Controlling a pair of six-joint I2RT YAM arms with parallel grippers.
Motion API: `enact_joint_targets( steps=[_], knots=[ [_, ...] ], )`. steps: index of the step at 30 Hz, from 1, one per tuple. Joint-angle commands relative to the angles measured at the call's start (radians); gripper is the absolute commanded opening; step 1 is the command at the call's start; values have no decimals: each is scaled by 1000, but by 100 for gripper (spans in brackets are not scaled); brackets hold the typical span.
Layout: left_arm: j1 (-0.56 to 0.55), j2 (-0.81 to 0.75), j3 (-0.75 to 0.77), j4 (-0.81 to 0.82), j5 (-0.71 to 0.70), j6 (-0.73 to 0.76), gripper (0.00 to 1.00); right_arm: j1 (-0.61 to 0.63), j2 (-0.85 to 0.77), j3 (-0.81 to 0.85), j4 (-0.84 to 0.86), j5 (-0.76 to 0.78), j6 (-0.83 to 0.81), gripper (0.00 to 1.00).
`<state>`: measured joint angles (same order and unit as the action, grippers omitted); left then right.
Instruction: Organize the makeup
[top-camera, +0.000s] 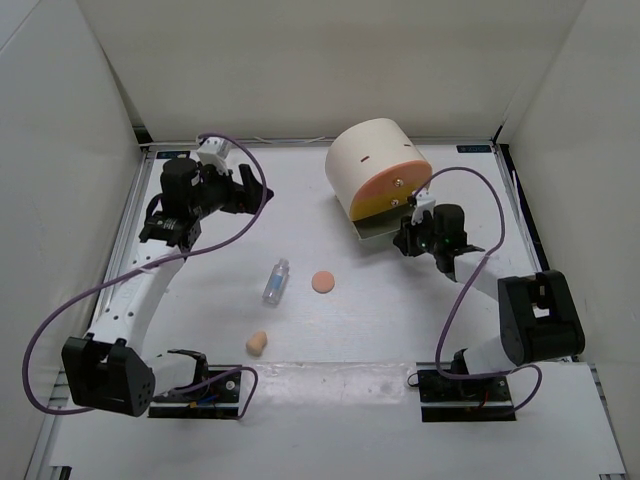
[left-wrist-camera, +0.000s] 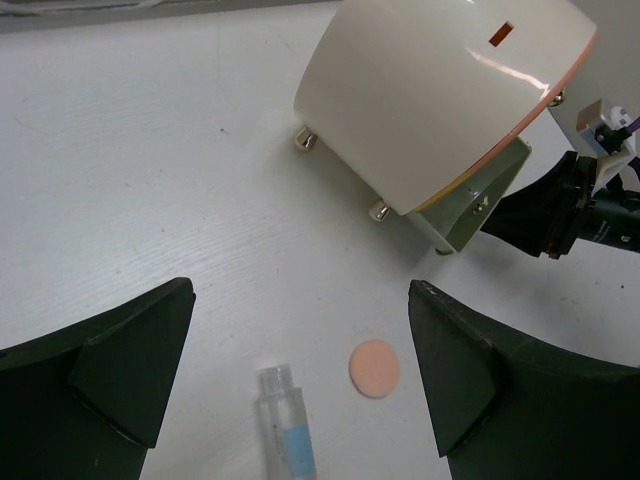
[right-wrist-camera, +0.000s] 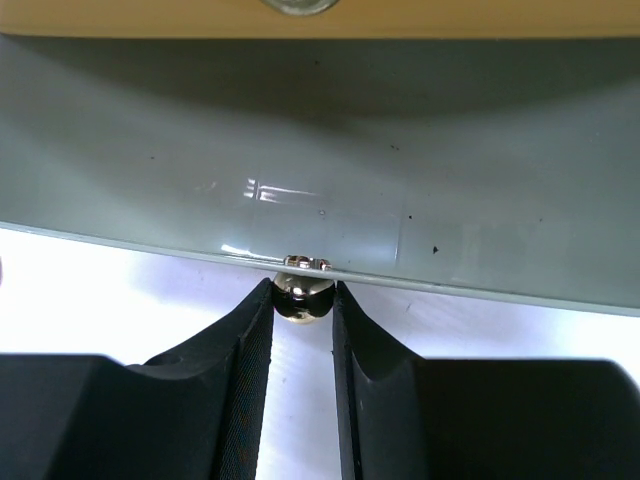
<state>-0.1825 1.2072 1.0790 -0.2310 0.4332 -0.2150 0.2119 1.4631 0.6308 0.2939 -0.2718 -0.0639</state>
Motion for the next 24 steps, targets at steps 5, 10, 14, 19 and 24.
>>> enact_joint_targets(
  steps=[5, 10, 14, 19, 24],
  knots=[
    [-37, -54, -5, -131, -126, -67, 98, 52, -52, 15, -193, 78, 59, 14],
    [-44, -100, -53, -149, -132, -110, 98, 87, -57, 9, -234, 141, 137, 17],
    [-44, -118, -51, -208, -169, -109, 98, 107, -43, 21, -288, 158, 150, 17],
    [-44, -152, -76, -229, -169, -119, 98, 126, -40, 15, -355, 180, 168, 19],
    [-44, -158, -73, -260, -188, -126, 98, 156, -79, -5, -392, 232, 174, 20]
  ],
)
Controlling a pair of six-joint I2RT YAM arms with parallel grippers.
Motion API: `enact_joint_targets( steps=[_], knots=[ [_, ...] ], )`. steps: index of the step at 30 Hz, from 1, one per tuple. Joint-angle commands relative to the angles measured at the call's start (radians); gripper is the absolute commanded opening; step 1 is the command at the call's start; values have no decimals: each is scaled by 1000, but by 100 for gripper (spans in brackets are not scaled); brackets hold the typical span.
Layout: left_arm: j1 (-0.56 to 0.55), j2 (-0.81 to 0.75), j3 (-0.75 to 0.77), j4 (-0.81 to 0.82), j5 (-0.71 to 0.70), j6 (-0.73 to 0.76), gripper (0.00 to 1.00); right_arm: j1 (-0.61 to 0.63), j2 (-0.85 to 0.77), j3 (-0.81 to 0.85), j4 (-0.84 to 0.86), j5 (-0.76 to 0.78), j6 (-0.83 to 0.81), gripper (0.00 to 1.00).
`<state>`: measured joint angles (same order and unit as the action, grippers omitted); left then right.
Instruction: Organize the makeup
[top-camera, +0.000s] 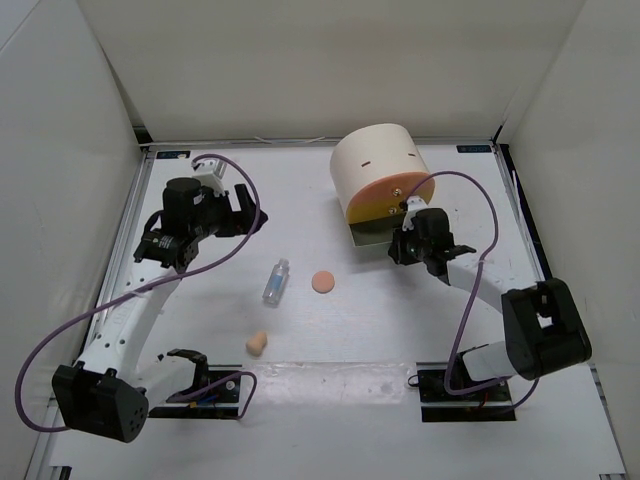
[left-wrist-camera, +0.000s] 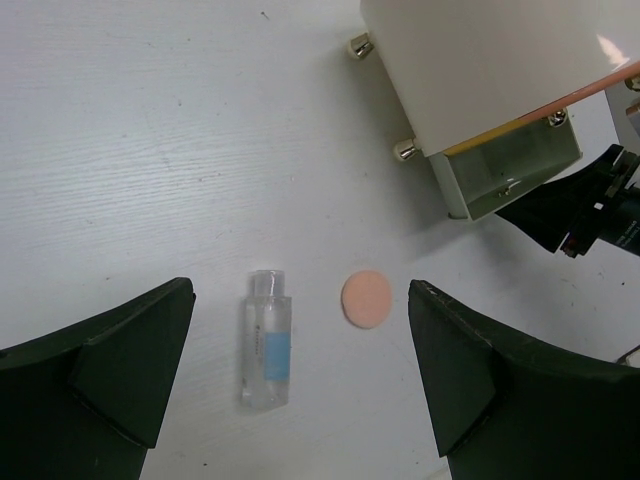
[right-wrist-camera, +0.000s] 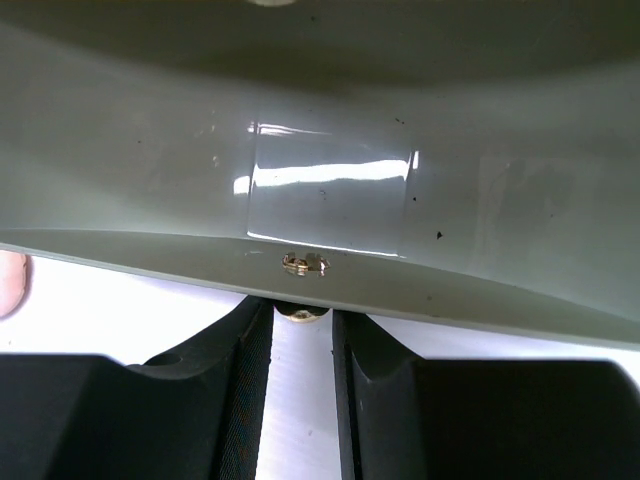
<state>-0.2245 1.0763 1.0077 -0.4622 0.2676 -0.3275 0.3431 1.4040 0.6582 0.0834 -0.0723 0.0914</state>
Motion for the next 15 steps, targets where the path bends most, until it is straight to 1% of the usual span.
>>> enact_joint_targets(
  steps=[1, 5, 6, 8, 9, 12, 13, 14, 15],
  knots=[
    [-1, -30, -4, -29, -19, -18, 98, 31, -29, -37, -182, 45, 25, 20],
    [-3, -45, -26, -23, -10, -24, 98, 34, -66, -39, -212, 54, 50, 21],
    [-1, -45, -26, -23, -13, -25, 98, 37, -72, -39, -218, 57, 59, 29],
    [-6, -46, -26, -30, -16, -24, 98, 37, -92, -26, -237, 55, 65, 35],
    [-3, -49, -26, -26, -22, -24, 98, 37, -97, -25, -237, 55, 68, 42],
    [-3, -52, -26, -26, -25, -25, 98, 37, -106, 0, -264, 42, 56, 44],
    [-3, -49, -24, -29, -28, -24, 98, 43, -118, 4, -292, 37, 50, 47],
    [-3, -52, -24, -35, -31, -25, 98, 49, -128, 7, -298, 32, 44, 62],
    [-3, -52, -24, -41, -34, -28, 98, 56, -140, 6, -310, 32, 38, 67]
  ],
)
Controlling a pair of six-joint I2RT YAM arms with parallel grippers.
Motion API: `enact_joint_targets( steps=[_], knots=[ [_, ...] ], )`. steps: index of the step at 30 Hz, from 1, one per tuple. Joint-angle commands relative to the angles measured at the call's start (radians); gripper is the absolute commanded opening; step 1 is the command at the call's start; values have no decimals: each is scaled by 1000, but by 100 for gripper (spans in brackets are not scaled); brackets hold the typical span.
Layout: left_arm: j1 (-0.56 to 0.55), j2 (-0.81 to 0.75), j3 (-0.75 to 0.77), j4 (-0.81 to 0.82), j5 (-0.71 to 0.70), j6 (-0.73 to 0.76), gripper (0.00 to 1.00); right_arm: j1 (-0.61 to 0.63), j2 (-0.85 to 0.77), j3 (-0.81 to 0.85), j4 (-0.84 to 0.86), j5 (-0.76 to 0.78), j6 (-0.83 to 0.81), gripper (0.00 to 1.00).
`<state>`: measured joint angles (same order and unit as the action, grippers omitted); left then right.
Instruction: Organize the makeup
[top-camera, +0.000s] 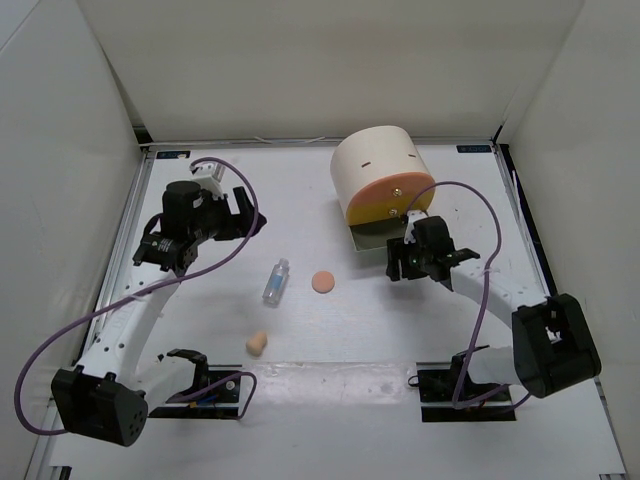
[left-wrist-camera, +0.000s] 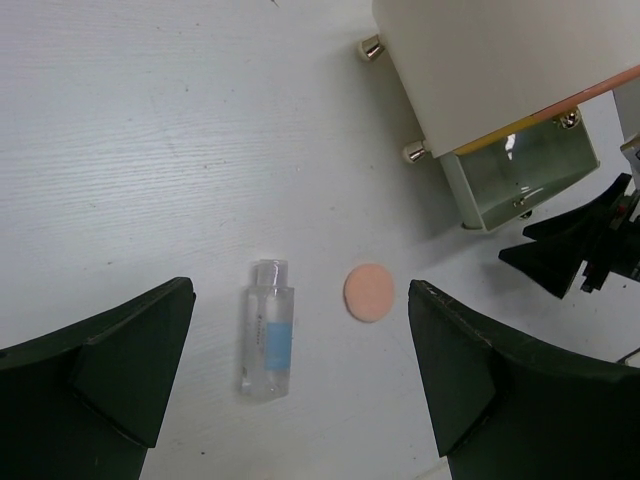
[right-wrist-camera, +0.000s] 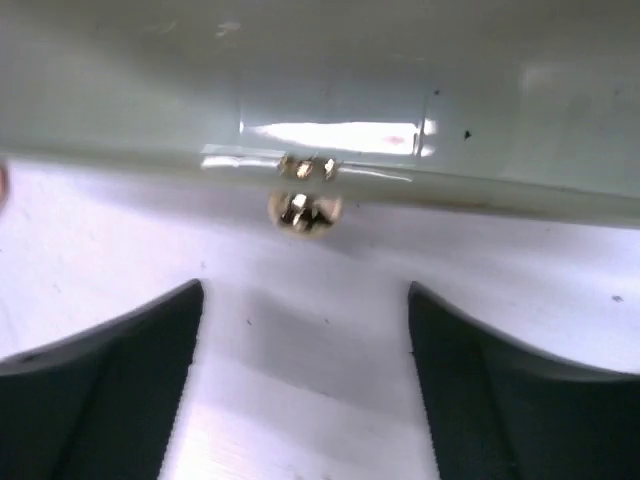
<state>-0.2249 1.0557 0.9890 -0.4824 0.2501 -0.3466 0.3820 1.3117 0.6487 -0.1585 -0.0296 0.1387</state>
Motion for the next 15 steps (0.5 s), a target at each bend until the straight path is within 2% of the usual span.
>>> enact_joint_targets(
  steps=[1, 2, 5, 8, 10, 11, 15],
  knots=[
    [-2, -31, -6, -27, -23, -8, 98, 35, -72, 16, -81, -4, -10, 90],
    [-2, -31, -6, -30, -29, -8, 98, 47, -84, 16, -84, -15, -16, 99],
    [-2, -31, 5, -70, -41, -11, 98, 133, -124, 45, -127, -13, -19, 99],
    [-2, -40, 14, -134, -90, -22, 98, 280, -137, 87, -179, 30, -4, 99],
    [-2, -56, 14, -192, -127, -35, 98, 397, -121, 133, -191, 117, 21, 99],
    [-1, -60, 13, -211, -136, -40, 98, 458, -79, 155, -184, 131, 45, 99],
    [-2, -117, -13, -283, -152, -69, 98, 556, 76, 275, -130, 210, 52, 99]
  ],
)
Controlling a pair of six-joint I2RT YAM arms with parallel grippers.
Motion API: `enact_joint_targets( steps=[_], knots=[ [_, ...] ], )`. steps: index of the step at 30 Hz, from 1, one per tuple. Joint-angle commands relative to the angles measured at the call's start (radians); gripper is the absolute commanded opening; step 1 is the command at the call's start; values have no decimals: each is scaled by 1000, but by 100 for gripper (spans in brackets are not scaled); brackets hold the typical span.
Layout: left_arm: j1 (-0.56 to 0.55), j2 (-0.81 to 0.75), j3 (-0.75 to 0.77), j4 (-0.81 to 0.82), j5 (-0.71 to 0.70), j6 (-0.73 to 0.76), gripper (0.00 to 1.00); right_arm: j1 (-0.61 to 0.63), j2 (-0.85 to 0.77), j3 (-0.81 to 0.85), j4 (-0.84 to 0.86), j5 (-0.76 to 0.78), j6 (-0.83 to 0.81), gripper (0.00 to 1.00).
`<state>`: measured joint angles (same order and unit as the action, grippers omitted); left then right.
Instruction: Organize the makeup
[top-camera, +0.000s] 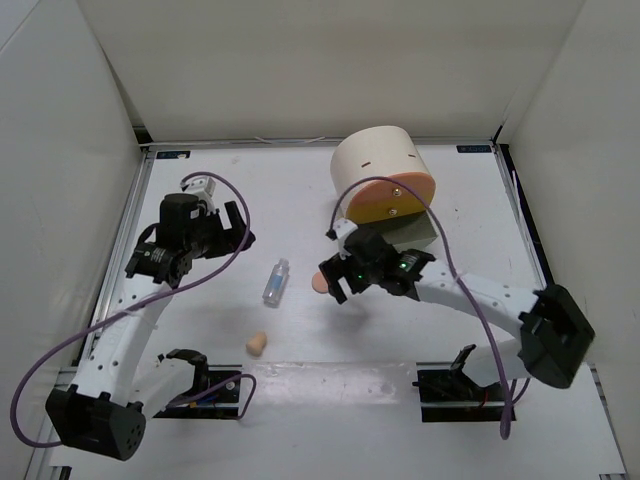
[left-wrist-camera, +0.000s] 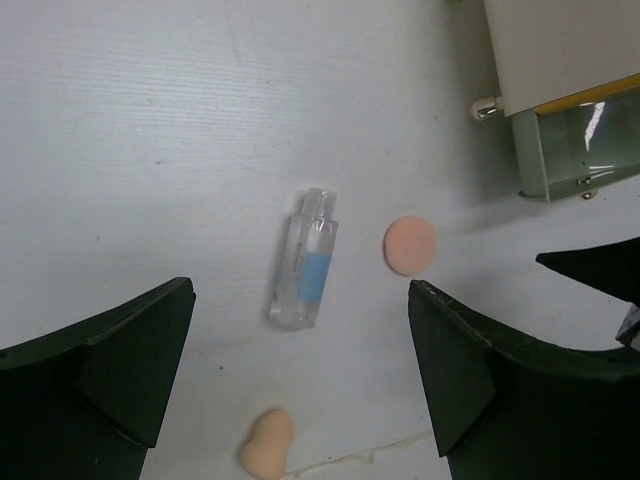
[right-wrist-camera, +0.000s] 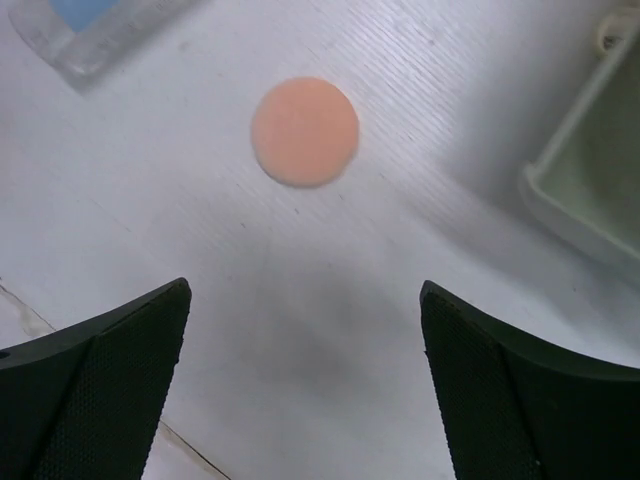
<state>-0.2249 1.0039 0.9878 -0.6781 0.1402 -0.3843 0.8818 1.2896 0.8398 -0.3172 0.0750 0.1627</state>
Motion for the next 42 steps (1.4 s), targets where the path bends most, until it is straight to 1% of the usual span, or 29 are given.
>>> enact_joint_targets(
  steps=[1, 2, 3, 6, 9, 11, 12, 16, 17, 19, 20, 22, 23, 25, 27, 28, 30, 32, 34, 35, 37, 38, 42],
  knots=[
    [-2, -77, -24, -116, -62, -39, 98, 62, 128, 123, 38, 109, 28, 95],
    [-2, -108, -29, -123, -70, -44, 98, 74, 207, 151, 41, 109, 21, 92],
    [-2, -120, -34, -138, -73, -50, 98, 75, 241, 171, 47, 127, 15, 82],
    [-2, -166, -51, -211, -97, -105, 98, 69, 354, 243, 72, 161, -3, 70],
    [-2, -194, -63, -267, -103, -145, 98, 63, 428, 278, 72, 186, -2, 68],
    [-2, -209, -74, -325, -106, -192, 98, 62, 453, 282, 90, 180, -9, 68],
    [-2, -212, -80, -340, -99, -209, 98, 63, 477, 275, 122, 164, -9, 66],
    [-2, -231, -94, -400, -96, -263, 98, 60, 520, 286, 133, 155, 6, 64],
    [-2, -234, -103, -432, -103, -274, 98, 62, 524, 275, 142, 158, 9, 58],
    [-2, -237, -110, -451, -85, -278, 98, 57, 539, 268, 164, 152, 15, 52],
    [-2, -234, -116, -471, -76, -290, 98, 57, 545, 265, 167, 152, 15, 44],
    [-2, -243, -133, -488, -54, -292, 98, 57, 560, 268, 167, 140, 21, 34],
    [-2, -249, -138, -500, -45, -300, 99, 57, 557, 271, 158, 128, 21, 24],
    [-2, -261, -162, -521, -31, -309, 98, 57, 539, 272, 146, 97, 21, 14],
    [-2, -277, -199, -525, -2, -317, 98, 57, 502, 285, 121, 85, 24, 13],
    [-2, -280, -212, -522, 31, -318, 98, 57, 454, 286, 100, 91, 27, 12],
    [-2, -292, -242, -494, 56, -298, 98, 57, 386, 279, 81, 115, 40, 12],
    [-2, -292, -281, -485, 81, -291, 98, 57, 282, 268, 72, 158, 40, 13],
    [-4, -286, -293, -469, 81, -294, 98, 45, 229, 263, 60, 210, 34, 14],
    [-5, -283, -294, -463, 78, -291, 98, 31, 184, 265, 35, 232, 34, 14],
    [-4, -268, -310, -445, 84, -281, 98, 8, 153, 265, 17, 279, 41, 15],
    [-4, -249, -316, -436, 87, -278, 98, -22, 131, 262, 4, 293, 40, 15],
    [-4, -206, -353, -390, 99, -257, 98, -115, 103, 249, -17, 336, 34, 15]
  ],
)
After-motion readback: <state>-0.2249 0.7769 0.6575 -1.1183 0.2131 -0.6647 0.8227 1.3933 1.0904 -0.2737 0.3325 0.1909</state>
